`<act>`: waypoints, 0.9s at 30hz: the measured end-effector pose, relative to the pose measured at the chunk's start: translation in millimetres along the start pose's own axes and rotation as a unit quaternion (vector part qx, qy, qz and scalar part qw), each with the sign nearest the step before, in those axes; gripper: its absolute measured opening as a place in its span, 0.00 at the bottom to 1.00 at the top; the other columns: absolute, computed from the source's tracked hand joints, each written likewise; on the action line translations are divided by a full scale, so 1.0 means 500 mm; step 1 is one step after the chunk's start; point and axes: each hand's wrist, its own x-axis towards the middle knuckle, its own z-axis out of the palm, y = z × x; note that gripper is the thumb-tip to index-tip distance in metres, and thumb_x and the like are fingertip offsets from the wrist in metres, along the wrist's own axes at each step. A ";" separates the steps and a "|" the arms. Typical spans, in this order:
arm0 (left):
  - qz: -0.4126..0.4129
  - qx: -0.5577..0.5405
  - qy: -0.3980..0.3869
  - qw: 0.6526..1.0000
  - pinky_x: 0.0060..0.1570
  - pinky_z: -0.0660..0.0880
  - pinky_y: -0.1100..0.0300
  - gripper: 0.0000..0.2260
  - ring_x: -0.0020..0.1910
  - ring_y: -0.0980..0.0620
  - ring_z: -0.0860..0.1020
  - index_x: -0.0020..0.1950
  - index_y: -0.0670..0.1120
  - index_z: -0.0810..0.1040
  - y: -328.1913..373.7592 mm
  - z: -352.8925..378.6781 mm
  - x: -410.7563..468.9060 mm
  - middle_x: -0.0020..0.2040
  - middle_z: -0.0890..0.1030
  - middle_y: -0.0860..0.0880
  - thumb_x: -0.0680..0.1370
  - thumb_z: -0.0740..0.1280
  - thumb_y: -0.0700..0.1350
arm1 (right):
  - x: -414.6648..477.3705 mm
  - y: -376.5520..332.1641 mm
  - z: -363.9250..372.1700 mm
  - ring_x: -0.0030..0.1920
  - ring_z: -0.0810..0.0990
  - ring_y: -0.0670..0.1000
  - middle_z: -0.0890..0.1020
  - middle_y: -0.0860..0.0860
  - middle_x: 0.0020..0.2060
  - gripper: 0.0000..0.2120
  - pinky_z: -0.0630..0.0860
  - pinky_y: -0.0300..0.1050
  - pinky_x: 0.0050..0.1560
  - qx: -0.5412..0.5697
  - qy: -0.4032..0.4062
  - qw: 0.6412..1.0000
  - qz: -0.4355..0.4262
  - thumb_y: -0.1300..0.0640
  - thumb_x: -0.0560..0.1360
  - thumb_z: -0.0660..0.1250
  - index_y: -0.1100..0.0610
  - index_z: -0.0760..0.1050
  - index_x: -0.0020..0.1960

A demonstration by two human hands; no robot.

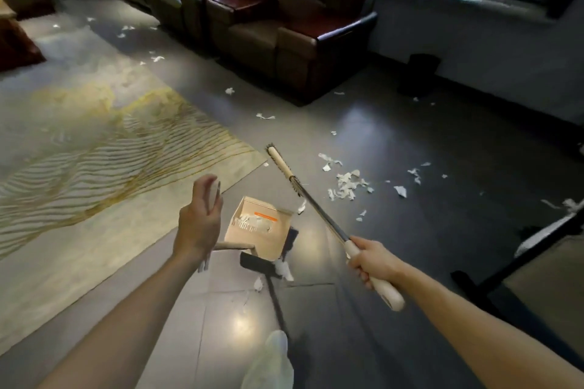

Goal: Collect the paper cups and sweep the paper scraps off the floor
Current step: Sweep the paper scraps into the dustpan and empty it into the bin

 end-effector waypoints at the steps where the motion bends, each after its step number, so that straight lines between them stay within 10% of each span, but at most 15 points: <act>1: 0.009 -0.010 -0.016 1.000 0.31 0.74 0.61 0.13 0.33 0.56 0.75 0.65 0.54 0.65 0.019 0.034 0.045 0.47 0.76 0.54 0.81 0.60 0.47 | 0.022 -0.015 -0.039 0.22 0.71 0.45 0.73 0.54 0.30 0.31 0.71 0.38 0.23 0.018 0.009 1.000 0.007 0.67 0.74 0.60 0.50 0.61 0.75; 15: 0.149 -0.037 -0.151 0.977 0.29 0.79 0.51 0.14 0.31 0.48 0.76 0.65 0.52 0.65 0.393 0.601 0.577 0.40 0.75 0.48 0.81 0.61 0.45 | 0.327 -0.057 -0.611 0.21 0.70 0.45 0.74 0.47 0.20 0.34 0.68 0.37 0.21 0.192 0.127 0.971 0.072 0.68 0.73 0.61 0.49 0.58 0.76; 27: 0.127 -0.070 -0.144 0.979 0.24 0.70 0.61 0.14 0.30 0.49 0.75 0.65 0.53 0.66 0.727 1.046 0.911 0.38 0.74 0.50 0.80 0.62 0.44 | 0.620 -0.203 -1.234 0.19 0.69 0.44 0.73 0.51 0.23 0.32 0.68 0.36 0.20 0.203 0.134 0.969 0.049 0.70 0.75 0.59 0.52 0.58 0.76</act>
